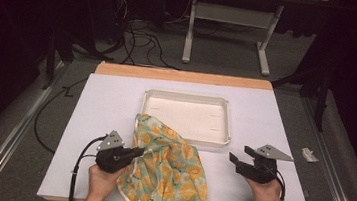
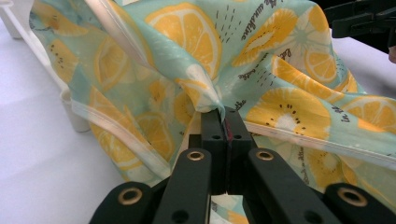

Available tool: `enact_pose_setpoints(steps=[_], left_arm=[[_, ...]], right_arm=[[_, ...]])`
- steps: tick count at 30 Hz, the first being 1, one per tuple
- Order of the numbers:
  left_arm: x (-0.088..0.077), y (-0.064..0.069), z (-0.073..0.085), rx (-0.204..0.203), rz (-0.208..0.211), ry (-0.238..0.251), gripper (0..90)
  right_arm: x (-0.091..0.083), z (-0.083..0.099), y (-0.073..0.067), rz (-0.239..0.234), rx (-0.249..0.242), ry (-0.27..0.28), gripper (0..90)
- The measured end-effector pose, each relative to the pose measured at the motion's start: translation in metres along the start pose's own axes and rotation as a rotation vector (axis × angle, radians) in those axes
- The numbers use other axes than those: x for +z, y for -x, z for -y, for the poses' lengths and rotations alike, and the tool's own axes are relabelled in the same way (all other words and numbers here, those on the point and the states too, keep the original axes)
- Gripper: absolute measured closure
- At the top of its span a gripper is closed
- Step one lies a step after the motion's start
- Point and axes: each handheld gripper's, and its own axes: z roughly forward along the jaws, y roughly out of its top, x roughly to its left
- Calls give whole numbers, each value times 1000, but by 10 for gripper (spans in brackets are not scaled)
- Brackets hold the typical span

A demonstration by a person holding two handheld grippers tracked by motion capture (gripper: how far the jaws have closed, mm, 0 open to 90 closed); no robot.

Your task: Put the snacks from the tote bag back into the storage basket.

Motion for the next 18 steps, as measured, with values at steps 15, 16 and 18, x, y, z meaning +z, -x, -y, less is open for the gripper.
enact_pose_setpoints(steps=[15, 16, 18], left_arm=[[13, 12, -9, 40, 26, -19, 898], [14, 12, -10, 41, 27, -18, 898], [15, 13, -10, 39, 32, -16, 898]], right_arm=[[10, -16, -26, -64, -54, -7, 344], [10, -17, -27, -68, -60, -5, 344], [10, -19, -30, -75, -69, -3, 345]])
